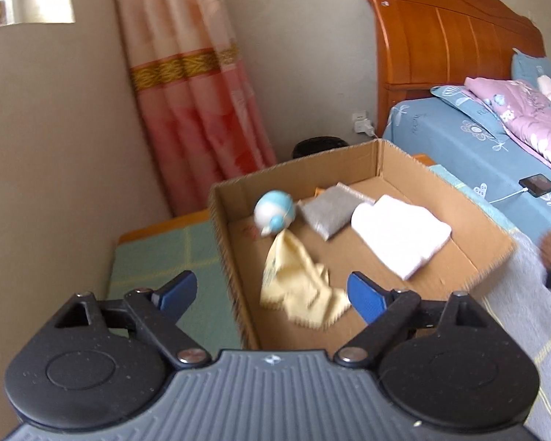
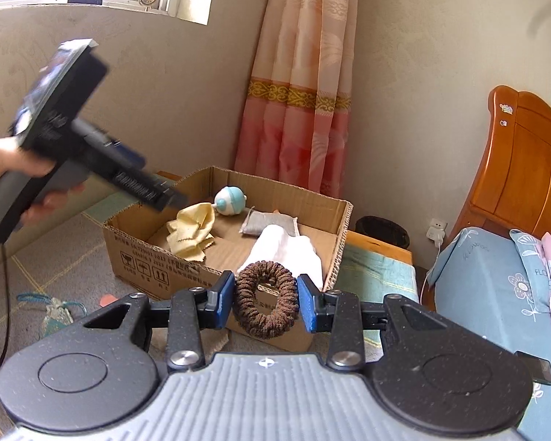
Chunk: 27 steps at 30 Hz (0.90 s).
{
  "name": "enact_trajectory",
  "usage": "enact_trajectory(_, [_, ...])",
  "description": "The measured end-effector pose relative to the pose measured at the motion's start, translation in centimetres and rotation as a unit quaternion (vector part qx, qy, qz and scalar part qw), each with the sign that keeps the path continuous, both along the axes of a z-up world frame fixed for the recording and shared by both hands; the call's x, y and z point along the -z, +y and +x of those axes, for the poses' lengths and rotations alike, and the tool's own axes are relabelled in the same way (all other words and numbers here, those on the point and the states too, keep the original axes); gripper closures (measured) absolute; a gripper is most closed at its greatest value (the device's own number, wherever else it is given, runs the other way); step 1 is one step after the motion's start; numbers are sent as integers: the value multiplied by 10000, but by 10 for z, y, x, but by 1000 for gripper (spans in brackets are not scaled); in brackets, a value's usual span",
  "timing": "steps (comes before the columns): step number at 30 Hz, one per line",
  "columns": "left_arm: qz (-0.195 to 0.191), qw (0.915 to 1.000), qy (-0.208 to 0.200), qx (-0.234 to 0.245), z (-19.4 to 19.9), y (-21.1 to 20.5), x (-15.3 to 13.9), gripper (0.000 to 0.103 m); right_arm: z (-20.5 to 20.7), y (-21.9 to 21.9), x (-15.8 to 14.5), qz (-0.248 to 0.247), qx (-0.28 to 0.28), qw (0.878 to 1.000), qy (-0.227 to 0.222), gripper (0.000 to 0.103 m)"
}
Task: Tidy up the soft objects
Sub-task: 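Carry both items over the box and open both tools to drop them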
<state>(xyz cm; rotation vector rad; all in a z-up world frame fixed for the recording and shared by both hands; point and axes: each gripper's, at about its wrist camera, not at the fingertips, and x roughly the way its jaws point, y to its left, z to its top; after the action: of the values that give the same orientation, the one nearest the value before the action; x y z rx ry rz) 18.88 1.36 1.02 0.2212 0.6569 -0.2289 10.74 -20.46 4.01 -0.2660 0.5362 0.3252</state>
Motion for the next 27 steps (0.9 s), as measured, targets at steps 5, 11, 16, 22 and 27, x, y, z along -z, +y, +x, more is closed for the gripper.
enact_trajectory(5, [-72,9997,-147,-187,-52,16,-9,7,11,12,-2,76,-72,9999,38,61])
enact_trajectory(11, [-296,9985,-142,-435,-87,31,-7,7,39,34,-10,95,-173,9998,42,61])
enact_trajectory(16, [-327,9977,-65,-592,-93,47,-2,7,76,53,-17,102,-201,9997,81,61])
enact_trajectory(22, [-405,9953,9,-876,-96,64,5,7,124,76,-17,-24,-168,9997,183,61])
enact_trajectory(27, [-466,9944,175,-929,-98,67,15,7,153,94,-12,-217,-151,9995,200,46])
